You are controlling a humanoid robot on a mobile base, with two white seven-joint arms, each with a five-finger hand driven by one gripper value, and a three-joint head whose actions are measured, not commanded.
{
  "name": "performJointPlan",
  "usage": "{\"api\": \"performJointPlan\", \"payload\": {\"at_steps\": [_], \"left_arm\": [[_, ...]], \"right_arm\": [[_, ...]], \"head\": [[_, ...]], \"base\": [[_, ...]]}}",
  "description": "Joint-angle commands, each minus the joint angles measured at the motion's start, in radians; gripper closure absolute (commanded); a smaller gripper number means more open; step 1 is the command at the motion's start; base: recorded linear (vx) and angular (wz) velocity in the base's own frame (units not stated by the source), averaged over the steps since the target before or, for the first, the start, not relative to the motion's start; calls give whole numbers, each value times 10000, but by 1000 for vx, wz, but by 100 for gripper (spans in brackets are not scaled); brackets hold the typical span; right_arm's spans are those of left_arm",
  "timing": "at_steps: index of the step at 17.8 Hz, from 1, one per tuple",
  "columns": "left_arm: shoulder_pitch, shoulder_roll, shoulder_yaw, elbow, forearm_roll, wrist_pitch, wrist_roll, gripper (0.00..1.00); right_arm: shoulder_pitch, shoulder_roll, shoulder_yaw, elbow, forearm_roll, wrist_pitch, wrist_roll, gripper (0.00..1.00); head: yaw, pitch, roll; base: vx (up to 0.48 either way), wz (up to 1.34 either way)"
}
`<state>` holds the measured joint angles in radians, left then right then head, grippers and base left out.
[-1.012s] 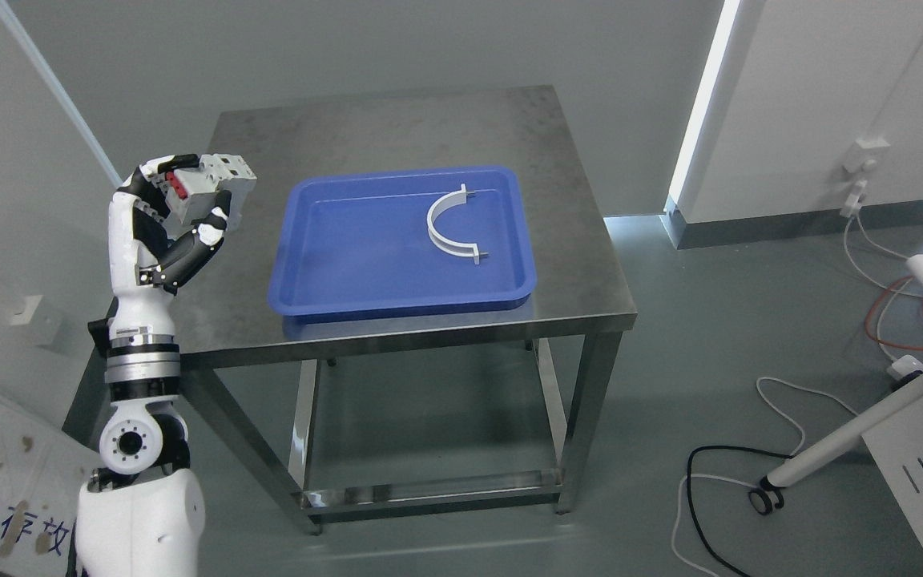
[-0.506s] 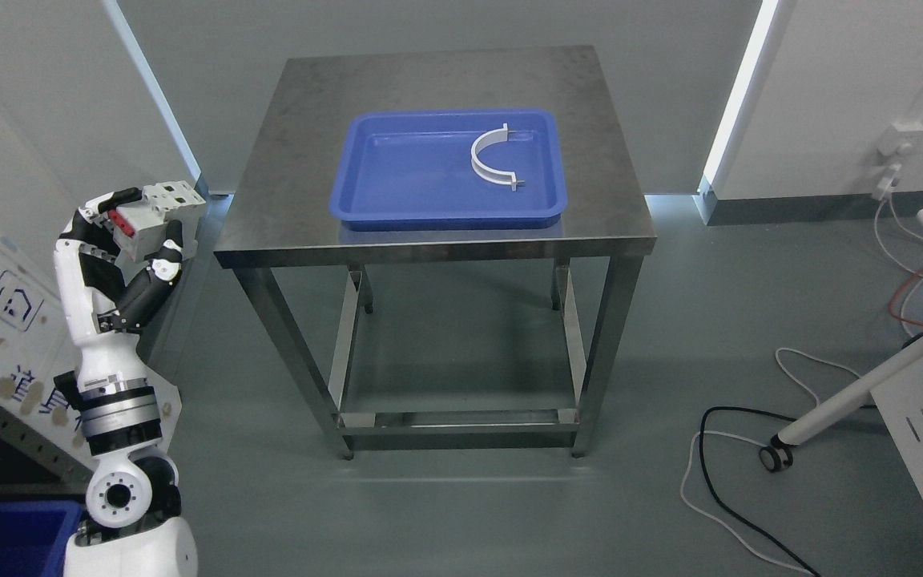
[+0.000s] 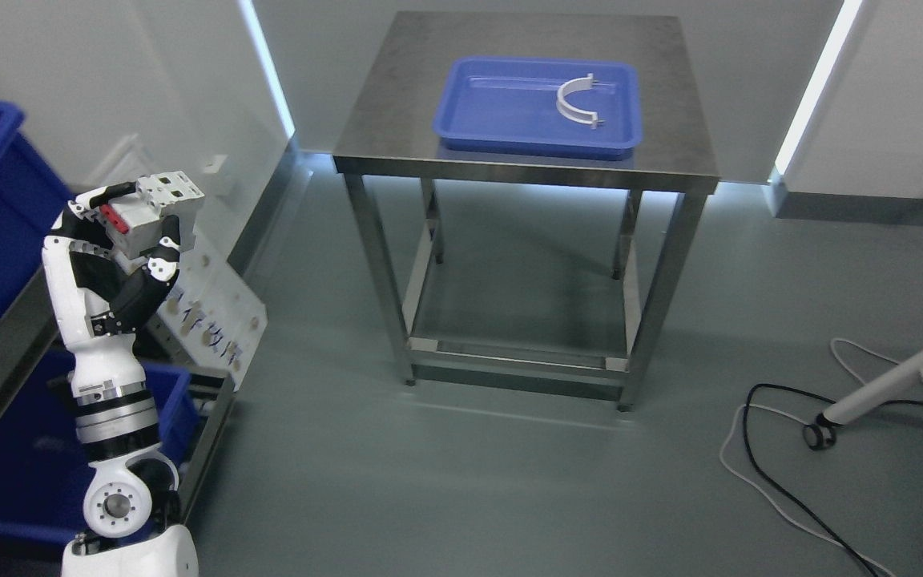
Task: Place circuit breaker on shelf
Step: 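Turn toward the shelf of blue bins holding the breaker up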
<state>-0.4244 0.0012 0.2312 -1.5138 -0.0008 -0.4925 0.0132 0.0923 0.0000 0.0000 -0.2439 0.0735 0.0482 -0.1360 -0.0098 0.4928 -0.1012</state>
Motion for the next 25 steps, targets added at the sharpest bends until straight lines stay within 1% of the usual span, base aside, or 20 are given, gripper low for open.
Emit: {"api": "performJointPlan", "payload": {"at_steps": [1, 7, 13, 18, 22, 25], "left_arm": [[26, 163, -226, -754, -22, 0, 6, 86], [10, 163, -410, -739, -38, 31, -9, 86], [-128, 163, -471, -693, -53, 184, 6, 86], [-403, 163, -410, -677, -53, 445, 37, 86], [-419, 163, -410, -677, -38, 461, 37, 86], [-785, 163, -349, -586, -53, 934, 21, 86]], "right_arm": [[-3, -175, 199, 0, 1, 315, 10, 0], [-3, -175, 199, 0, 1, 315, -5, 0], [-3, -175, 199, 0, 1, 315, -5, 0], [-3, -175, 199, 0, 1, 315, -5, 0], [-3, -175, 199, 0, 1, 315, 10, 0], [-3, -175, 199, 0, 1, 315, 10, 0]], "head": [[0, 0, 0], [0, 0, 0], [0, 0, 0], [0, 0, 0], [0, -1, 0], [0, -2, 0]], "base": [[-352, 728], [-299, 1018], [-143, 1390], [35, 1215], [138, 517], [145, 198]]}}
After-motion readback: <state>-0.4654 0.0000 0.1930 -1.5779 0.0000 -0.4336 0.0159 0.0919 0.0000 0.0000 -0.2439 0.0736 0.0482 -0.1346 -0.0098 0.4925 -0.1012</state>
